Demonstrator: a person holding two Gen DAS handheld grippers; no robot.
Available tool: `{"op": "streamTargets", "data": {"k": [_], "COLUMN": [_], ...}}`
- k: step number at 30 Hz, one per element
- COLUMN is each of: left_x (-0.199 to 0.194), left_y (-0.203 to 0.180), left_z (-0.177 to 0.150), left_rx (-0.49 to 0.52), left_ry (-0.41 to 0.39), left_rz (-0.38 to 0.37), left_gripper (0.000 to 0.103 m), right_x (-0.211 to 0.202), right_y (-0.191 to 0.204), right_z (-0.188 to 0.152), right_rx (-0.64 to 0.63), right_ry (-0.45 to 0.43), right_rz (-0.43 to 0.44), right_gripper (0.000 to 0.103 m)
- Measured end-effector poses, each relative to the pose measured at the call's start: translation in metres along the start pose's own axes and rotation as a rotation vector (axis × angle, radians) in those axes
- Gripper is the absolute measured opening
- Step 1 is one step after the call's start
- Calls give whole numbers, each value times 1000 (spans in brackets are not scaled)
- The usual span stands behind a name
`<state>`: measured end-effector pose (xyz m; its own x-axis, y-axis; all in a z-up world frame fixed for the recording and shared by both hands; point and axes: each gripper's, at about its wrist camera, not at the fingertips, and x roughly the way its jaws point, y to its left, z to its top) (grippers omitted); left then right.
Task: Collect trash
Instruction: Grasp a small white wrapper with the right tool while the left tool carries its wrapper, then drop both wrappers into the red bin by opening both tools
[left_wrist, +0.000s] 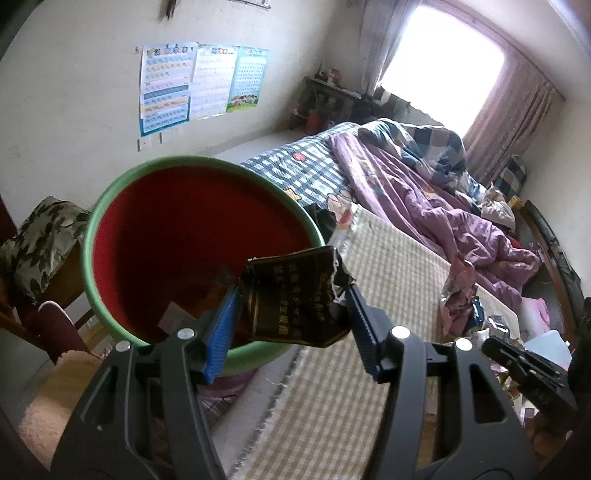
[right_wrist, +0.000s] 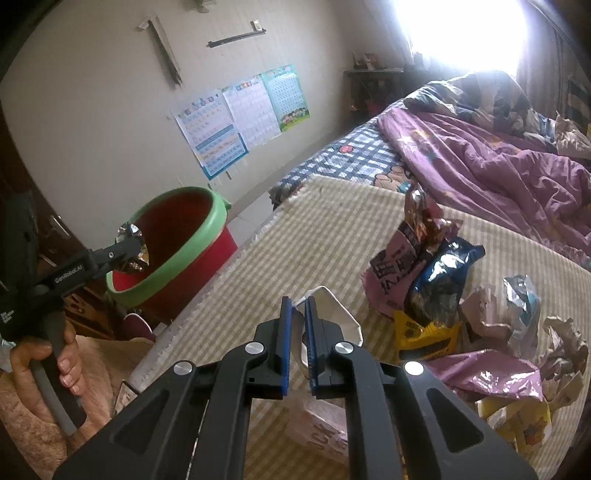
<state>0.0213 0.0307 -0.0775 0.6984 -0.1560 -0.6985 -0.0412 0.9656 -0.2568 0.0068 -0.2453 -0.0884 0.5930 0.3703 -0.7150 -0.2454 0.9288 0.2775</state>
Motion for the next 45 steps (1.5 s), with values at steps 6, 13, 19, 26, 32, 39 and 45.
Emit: {"op": "streamTargets", "data": {"k": [6,13,19,26,32,39,45], "left_x": [-6,-11,-11,-7,-4,5,11], "left_y": [16,34,47,52,58,64,75], "left_z": [6,8,8,7,7,6,5], "left_rx": [-16,-42,-63,-65,-74,-79,-97], "left_ry": [-35,-57,-54,-42,-34,-9,9], "left_rz": [48,103,129,136,150,172,201], "left_gripper": [55,55,55,55,55,55,55], "right_x": [2,11,20,22,28,49,78], "right_y": [19,51,70,90,110,131,150], "right_z": [17,39,48,68,83,92,93], "right_rx": [-46,-111,-132,-140,-151,-128,-131], "right_ry": [-29,-52,-50,-74,-98,-68,-11], "right_rz": [36,94,137,194,266,377,410], "right_gripper": [7,7,7,7,7,7,7]}}
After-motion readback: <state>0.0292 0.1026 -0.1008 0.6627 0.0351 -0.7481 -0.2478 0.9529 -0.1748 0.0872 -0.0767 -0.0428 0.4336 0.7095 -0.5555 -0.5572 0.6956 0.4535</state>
